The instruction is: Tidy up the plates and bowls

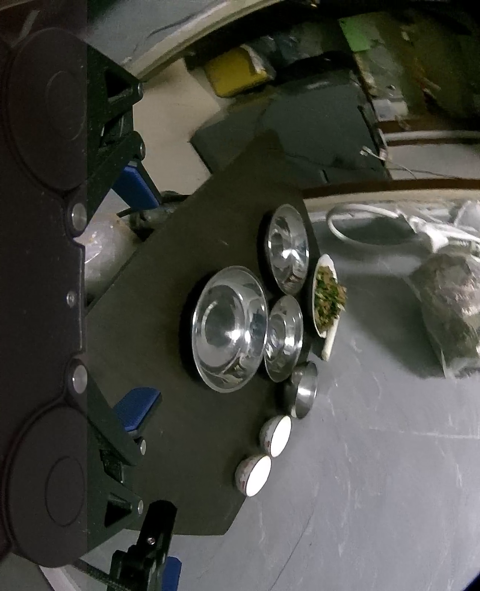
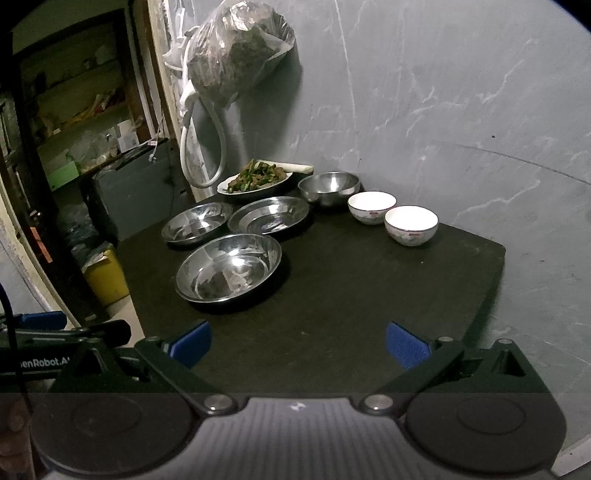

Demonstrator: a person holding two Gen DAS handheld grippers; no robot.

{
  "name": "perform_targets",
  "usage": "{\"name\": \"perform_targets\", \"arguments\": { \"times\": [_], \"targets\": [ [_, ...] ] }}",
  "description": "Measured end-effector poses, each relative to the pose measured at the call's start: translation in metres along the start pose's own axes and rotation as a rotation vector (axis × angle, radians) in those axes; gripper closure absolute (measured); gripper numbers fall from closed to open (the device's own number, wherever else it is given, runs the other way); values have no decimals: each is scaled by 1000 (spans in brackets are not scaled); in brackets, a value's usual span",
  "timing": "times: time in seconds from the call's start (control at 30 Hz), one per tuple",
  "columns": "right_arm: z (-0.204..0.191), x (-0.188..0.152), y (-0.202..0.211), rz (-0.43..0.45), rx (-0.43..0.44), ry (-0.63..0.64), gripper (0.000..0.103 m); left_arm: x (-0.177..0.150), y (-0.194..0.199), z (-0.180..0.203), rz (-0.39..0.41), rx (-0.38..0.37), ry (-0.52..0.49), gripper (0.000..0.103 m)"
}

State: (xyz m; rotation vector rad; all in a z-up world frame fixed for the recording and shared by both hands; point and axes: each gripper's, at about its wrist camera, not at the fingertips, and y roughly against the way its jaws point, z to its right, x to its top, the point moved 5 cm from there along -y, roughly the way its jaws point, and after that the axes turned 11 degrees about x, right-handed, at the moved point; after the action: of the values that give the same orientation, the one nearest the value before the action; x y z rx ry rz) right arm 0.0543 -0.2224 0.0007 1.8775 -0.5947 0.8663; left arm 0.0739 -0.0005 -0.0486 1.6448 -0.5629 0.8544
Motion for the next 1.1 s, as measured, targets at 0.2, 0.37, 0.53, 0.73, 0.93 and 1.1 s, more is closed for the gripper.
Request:
{"name": "perform_targets", "arguments": {
  "times": [0.2, 0.37, 0.53, 0.73, 0.93, 1.1],
  "targets": [
    [5, 6, -10, -6, 45, 3, 0, 6, -1, -12, -32, 44, 36, 1],
    [0, 13, -26, -18, 66, 10, 0, 22, -20, -39, -58, 81, 107, 1],
    [-7, 24, -54, -31, 52, 6, 0, 54, -63, -64, -63, 84, 114, 1],
    [-28, 45, -107, -34, 3, -9, 0, 108, -141, -93, -62, 21, 26, 1],
    [-63, 75, -171, -45, -42, -52, 0, 158, -217, -118, -81, -39, -21, 1],
    [-88, 106, -221, -62, -36, -54, 0, 189, -270, -130, -105, -67, -54, 1]
  ]
}}
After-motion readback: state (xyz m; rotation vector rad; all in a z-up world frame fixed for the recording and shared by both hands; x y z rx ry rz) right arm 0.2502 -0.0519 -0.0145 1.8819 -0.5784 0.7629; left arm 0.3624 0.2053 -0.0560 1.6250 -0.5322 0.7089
